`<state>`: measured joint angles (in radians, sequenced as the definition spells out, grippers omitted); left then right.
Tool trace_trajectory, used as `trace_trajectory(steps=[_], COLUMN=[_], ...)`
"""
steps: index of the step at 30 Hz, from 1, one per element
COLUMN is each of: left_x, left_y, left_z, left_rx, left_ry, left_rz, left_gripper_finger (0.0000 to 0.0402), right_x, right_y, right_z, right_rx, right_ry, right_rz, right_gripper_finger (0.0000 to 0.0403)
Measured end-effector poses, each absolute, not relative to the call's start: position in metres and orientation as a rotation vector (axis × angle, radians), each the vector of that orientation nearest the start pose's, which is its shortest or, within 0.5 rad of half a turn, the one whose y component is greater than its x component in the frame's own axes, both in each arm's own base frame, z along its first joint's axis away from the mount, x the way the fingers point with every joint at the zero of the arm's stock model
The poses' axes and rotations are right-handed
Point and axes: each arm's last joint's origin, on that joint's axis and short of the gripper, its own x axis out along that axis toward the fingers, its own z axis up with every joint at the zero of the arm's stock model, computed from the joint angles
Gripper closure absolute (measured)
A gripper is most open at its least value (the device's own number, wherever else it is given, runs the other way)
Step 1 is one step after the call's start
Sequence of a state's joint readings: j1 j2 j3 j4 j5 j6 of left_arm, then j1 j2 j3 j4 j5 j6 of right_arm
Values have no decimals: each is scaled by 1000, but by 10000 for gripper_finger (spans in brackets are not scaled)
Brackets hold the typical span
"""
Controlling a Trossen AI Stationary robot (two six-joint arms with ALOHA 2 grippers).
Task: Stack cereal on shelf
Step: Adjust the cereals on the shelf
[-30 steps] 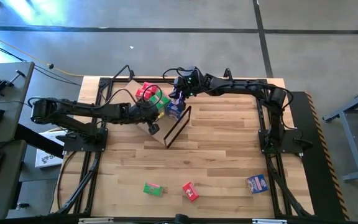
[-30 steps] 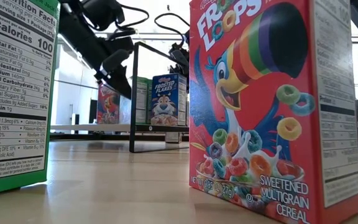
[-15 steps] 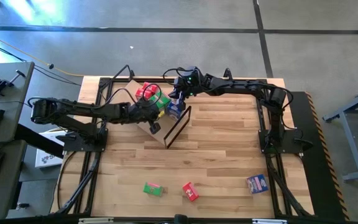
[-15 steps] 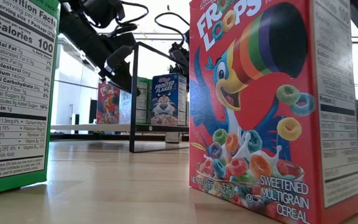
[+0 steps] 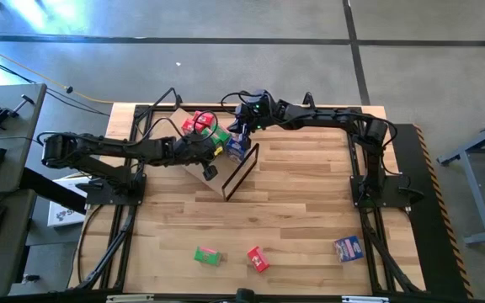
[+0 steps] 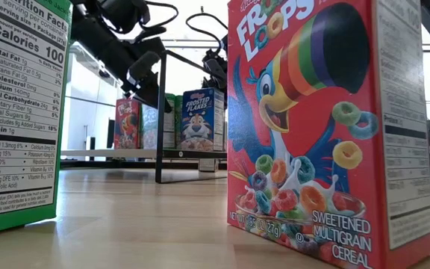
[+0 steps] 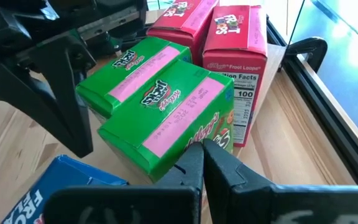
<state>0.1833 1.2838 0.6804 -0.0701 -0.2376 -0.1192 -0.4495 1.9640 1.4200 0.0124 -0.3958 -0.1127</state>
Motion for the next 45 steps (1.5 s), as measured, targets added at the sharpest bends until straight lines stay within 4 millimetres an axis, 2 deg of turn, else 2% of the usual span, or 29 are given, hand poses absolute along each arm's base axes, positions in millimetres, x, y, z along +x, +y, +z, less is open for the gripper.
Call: trace_trajectory(steps=[10, 18, 26, 33, 39, 45], left_x=[247, 239, 234, 232, 217, 194], left_y=[50, 47, 44, 43, 44, 49], left_z=[215, 232, 241, 241, 249, 255], left_rx=[-92, -100, -130, -136, -144, -182], left_ry=[623, 551, 517, 530, 533, 582], left_rz=[410, 337, 254, 237, 256, 314], left_gripper_finger=[401, 401, 401, 401, 401, 401], right_x=[395, 380, 382, 389, 392, 390], right_y=[-193, -187, -177, -174, -176, -178], right_z=[235, 250, 243, 241, 238, 239], right_rx=[104, 51, 58, 28, 28, 25], right_ry=[468, 538, 580, 562, 549, 551], right_rz=[-57, -27, 59, 31, 16, 13], right_gripper_finger=[403, 403, 403, 403, 403, 403])
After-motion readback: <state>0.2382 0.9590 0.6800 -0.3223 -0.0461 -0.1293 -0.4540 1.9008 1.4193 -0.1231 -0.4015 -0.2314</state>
